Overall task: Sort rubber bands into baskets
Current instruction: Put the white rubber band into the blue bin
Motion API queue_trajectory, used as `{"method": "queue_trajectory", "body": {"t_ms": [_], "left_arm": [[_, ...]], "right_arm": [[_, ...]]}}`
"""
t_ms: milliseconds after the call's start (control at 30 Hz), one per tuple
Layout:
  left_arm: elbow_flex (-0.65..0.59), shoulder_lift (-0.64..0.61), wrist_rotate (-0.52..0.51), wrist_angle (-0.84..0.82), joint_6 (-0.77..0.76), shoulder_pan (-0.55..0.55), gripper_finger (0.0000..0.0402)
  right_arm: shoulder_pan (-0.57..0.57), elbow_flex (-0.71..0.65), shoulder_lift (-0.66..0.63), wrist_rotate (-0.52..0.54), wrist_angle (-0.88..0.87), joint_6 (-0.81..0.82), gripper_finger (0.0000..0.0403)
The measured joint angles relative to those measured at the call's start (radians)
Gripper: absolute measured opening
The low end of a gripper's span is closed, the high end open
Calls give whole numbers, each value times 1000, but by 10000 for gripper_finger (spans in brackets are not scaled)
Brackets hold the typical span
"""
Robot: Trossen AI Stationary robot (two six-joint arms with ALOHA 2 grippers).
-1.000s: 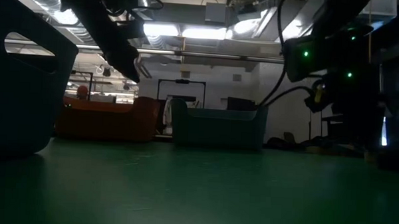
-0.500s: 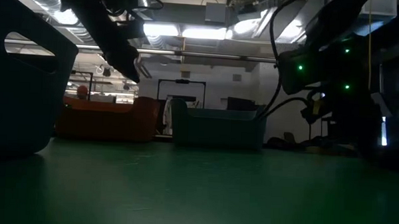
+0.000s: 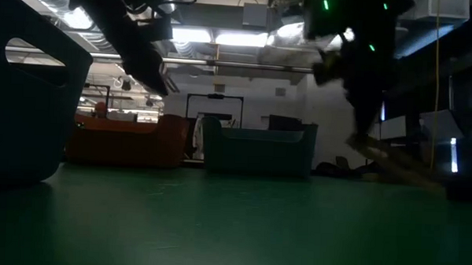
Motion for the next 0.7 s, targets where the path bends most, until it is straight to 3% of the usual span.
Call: {"method": "queue_trajectory", "body": {"t_ms": [367, 700], "left_arm": [[0, -20, 1, 36, -88, -184, 162], [-46, -17, 59, 219, -163, -372, 162]], "right_arm": [[45, 57, 1, 0, 465, -331, 7], [77, 56, 7, -65, 839, -504, 4]]}}
